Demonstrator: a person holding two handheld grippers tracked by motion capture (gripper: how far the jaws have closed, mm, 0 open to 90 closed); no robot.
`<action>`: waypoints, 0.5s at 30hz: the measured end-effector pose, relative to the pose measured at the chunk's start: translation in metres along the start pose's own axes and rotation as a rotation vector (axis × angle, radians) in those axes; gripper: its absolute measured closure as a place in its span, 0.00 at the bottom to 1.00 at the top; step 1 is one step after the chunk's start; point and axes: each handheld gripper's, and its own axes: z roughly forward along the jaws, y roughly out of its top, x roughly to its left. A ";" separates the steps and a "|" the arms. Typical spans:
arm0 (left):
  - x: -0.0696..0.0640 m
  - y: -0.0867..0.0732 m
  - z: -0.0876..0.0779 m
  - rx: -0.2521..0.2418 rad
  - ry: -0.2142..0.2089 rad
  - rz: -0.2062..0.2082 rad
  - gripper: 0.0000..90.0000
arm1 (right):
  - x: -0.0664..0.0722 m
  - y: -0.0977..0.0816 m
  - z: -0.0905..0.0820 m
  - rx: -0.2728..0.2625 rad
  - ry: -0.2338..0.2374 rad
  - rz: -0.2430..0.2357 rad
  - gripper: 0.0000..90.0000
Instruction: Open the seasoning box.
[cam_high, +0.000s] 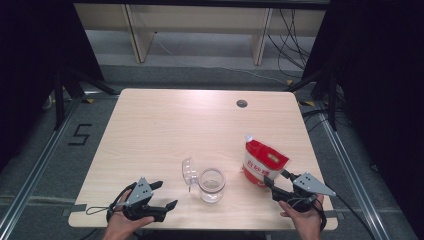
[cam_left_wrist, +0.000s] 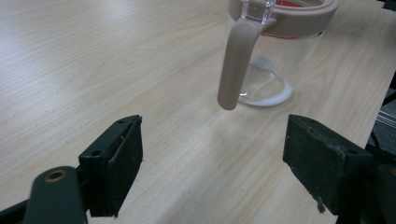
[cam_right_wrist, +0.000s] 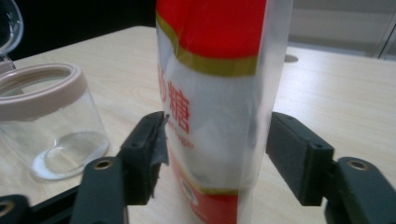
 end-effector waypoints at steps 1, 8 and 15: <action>0.000 0.000 0.000 0.001 -0.001 0.004 0.22 | 0.001 0.000 0.000 -0.003 0.012 0.021 0.38; 0.001 0.001 0.000 0.003 0.000 0.021 0.21 | 0.001 -0.001 0.003 -0.001 0.044 0.009 0.30; -0.001 0.000 0.001 0.006 -0.003 -0.005 0.21 | -0.001 -0.001 0.007 -0.014 0.060 -0.022 0.26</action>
